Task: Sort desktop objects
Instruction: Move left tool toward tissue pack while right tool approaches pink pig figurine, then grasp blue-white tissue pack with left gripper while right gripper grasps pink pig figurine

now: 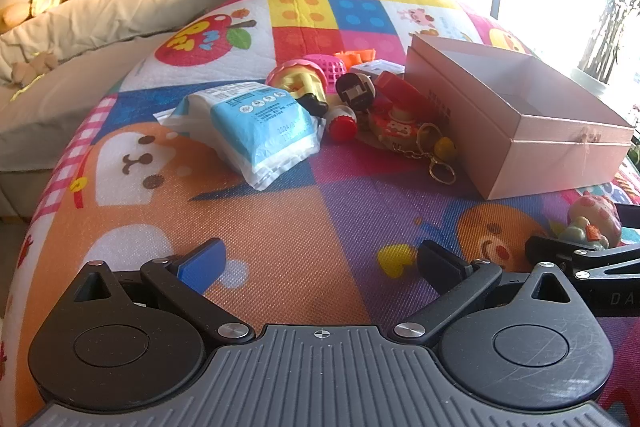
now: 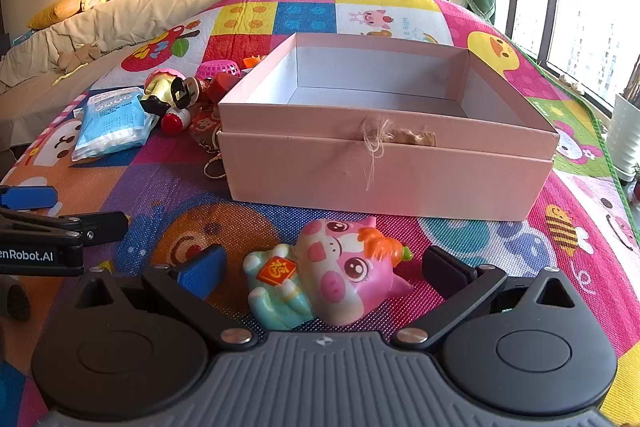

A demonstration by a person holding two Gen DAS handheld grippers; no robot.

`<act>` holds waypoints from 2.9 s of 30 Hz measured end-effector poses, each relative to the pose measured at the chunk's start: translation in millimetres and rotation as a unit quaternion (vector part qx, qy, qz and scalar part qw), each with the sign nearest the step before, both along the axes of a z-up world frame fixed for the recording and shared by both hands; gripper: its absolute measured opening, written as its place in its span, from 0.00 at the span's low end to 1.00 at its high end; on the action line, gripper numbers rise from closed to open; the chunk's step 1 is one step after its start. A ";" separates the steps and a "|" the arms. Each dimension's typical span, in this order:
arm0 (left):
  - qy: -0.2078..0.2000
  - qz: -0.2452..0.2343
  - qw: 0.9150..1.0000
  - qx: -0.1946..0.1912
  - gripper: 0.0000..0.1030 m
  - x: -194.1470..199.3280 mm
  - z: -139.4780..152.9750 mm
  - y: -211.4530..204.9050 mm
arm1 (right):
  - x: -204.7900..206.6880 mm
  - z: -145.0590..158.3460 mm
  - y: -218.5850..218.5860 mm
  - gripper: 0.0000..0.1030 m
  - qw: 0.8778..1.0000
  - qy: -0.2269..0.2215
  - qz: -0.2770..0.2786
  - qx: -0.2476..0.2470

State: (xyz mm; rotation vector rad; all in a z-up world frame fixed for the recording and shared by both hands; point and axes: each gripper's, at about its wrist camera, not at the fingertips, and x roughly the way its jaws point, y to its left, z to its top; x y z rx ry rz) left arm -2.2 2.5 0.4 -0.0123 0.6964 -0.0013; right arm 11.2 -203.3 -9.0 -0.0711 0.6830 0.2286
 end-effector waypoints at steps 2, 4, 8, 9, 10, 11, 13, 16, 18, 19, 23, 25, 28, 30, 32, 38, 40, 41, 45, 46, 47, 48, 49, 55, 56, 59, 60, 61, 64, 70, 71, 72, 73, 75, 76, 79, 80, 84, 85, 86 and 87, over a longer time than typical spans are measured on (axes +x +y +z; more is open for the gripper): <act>0.000 0.000 1.000 0.001 1.00 -0.3 -0.2 0.2 | 0.3 -0.2 -0.7 1.00 1.000 0.000 0.000 0.001; 0.000 0.000 1.000 0.005 1.00 -0.8 -0.5 -0.6 | 0.1 -0.2 -0.4 1.00 1.000 0.000 0.000 0.000; 0.002 0.001 1.000 0.009 1.00 -0.3 -0.6 -1.7 | 0.1 0.0 -0.5 1.00 1.000 0.000 0.000 0.000; 0.002 0.001 1.000 0.009 1.00 -0.3 -0.7 -1.6 | -0.3 0.1 0.1 1.00 1.000 0.000 0.000 0.000; 0.002 0.001 1.000 0.009 1.00 -0.3 -0.7 -1.4 | 0.0 0.0 -0.4 1.00 1.000 0.000 0.000 0.000; 0.002 0.001 1.000 0.008 1.00 -0.4 -0.7 -1.2 | 0.1 0.1 -0.6 1.00 1.000 0.000 0.000 0.001; 0.002 0.001 1.000 0.008 1.00 -0.2 -0.6 -1.7 | -0.1 0.1 -0.1 1.00 1.000 0.000 0.000 0.000; 0.002 0.001 1.000 0.008 1.00 0.0 -0.6 -1.8 | 0.7 0.5 -0.8 1.00 1.000 0.005 0.001 0.005; 0.002 0.000 1.000 0.008 1.00 0.3 -1.2 -2.1 | -0.8 4.2 -1.8 1.00 1.000 0.024 0.012 0.005; 0.002 0.000 1.000 0.008 1.00 1.0 -1.8 -3.3 | -2.1 5.1 -1.8 1.00 0.999 0.032 0.012 0.004; 0.003 0.000 1.000 0.009 1.00 1.1 -1.9 -3.2 | -16.4 5.5 -2.1 1.00 0.999 0.036 0.004 -0.002; 0.006 -0.001 1.000 0.010 1.00 1.3 -2.2 -3.1 | -14.5 6.5 -4.5 1.00 0.999 0.048 0.004 -0.005; 0.009 -0.003 1.000 0.011 1.00 1.9 -2.3 -3.0 | -16.2 6.8 -2.0 1.00 0.999 0.052 -0.008 -0.008; 0.012 -0.004 1.000 0.012 1.00 1.6 -1.8 -3.0 | -18.6 5.9 -1.7 1.00 0.999 0.047 -0.012 -0.006; 0.016 -0.006 1.000 0.011 1.00 1.1 -1.0 -2.6 | -19.5 5.7 -1.5 1.00 0.999 0.046 -0.015 -0.004; 0.019 -0.014 1.000 0.014 1.00 1.3 0.5 -2.9 | -19.6 5.1 0.0 1.00 0.999 0.044 -0.017 -0.003; 0.019 -0.016 1.000 0.011 1.00 1.1 1.4 -1.9 | -19.7 5.4 0.6 1.00 0.999 0.045 -0.017 -0.005; 0.018 -0.017 1.000 0.008 1.00 0.3 2.3 -0.8 | -19.4 5.6 0.8 1.00 0.999 0.046 -0.015 -0.007; 0.012 -0.023 0.999 -0.021 1.00 -7.0 8.4 4.8 | -20.1 8.1 -2.3 1.00 0.999 0.050 -0.002 -0.001; 0.005 -0.023 1.000 -0.021 1.00 -10.1 10.2 4.7 | -21.4 9.6 -4.3 1.00 0.999 0.051 0.002 0.007; -0.002 -0.022 1.000 -0.017 1.00 -13.1 12.1 4.2 | -23.1 11.4 -7.1 1.00 0.999 0.051 0.004 0.018; -0.008 -0.020 1.000 -0.012 1.00 -15.9 14.0 3.6 | -25.4 14.2 -10.2 1.00 0.998 0.050 0.006 0.032; -0.014 -0.019 1.000 -0.010 1.00 -18.2 16.0 3.1 | -27.7 17.5 -12.3 1.00 0.998 0.048 0.008 0.041; -0.036 -0.023 0.999 -0.002 1.00 -26.6 27.0 2.8 | -42.3 45.2 -15.1 1.00 0.999 0.000 0.028 0.025; -0.038 -0.021 0.999 0.001 1.00 -27.2 27.8 3.1 | -44.7 49.7 -17.2 1.00 0.999 -0.009 0.030 0.023; -0.038 -0.013 0.999 0.002 1.00 -27.5 28.7 6.6 | -50.6 60.6 -29.6 1.00 0.999 -0.037 0.014 0.025; -0.036 -0.010 0.999 0.000 1.00 -27.4 29.1 8.3 | -51.5 63.1 -35.2 1.00 0.999 -0.046 0.001 0.026; -0.035 -0.007 0.999 -0.003 1.00 -27.6 29.8 9.9 | -50.8 64.8 -40.0 1.00 0.998 -0.049 -0.010 0.025; -0.035 -0.011 0.999 -0.011 1.00 -30.2 33.3 14.8 | -49.4 67.2 -53.5 1.00 0.998 -0.058 -0.037 0.009; -0.046 0.003 0.999 -0.006 1.00 -29.6 39.1 19.5 | -48.6 60.5 -54.8 1.00 0.999 -0.041 -0.011 0.001; -0.045 0.003 0.999 -0.009 1.00 -28.0 39.0 20.0 | -48.5 58.1 -51.3 1.00 0.999 -0.034 0.003 0.007; -0.043 0.003 0.999 -0.011 1.00 -26.7 38.8 20.0 | -47.7 55.1 -46.4 1.00 0.999 -0.029 0.017 0.009; -0.042 0.003 0.999 -0.010 1.00 -25.2 38.4 19.2 | -48.2 52.6 -40.8 1.00 0.999 -0.029 0.027 0.005; -0.040 -0.006 0.999 -0.009 1.00 -24.2 38.0 16.5 | -43.9 46.5 -28.0 0.99 0.998 -0.036 0.043 -0.013; -0.041 -0.011 0.999 -0.007 1.00 -23.8 38.2 15.0 | -41.0 44.7 -23.0 0.95 0.998 -0.037 0.048 -0.019; -0.052 -0.027 0.998 0.006 1.00 -18.3 40.1 11.6 | -24.7 37.5 -14.7 0.89 0.998 -0.023 0.061 -0.019; -0.058 -0.023 0.998 0.016 1.00 -14.0 40.2 11.9 | -20.3 34.8 -13.2 0.87 0.998 -0.020 0.063 -0.019; -0.043 0.041 0.998 0.009 1.00 22.3 40.1 27.3 | -13.2 31.0 -6.6 0.67 0.997 -0.012 0.073 -0.020; -0.039 0.060 0.997 -0.006 1.00 34.4 41.7 31.5 | -14.3 31.1 -6.2 0.67 0.997 -0.014 0.078 -0.018; -0.035 0.074 0.996 -0.017 1.00 45.6 42.8 35.4 | -15.4 30.8 -5.9 0.67 0.996 -0.013 0.083 -0.014; -0.028 0.087 0.996 -0.024 1.00 59.0 43.3 38.1 | -16.1 30.0 -5.1 0.67 0.996 -0.012 0.084 -0.011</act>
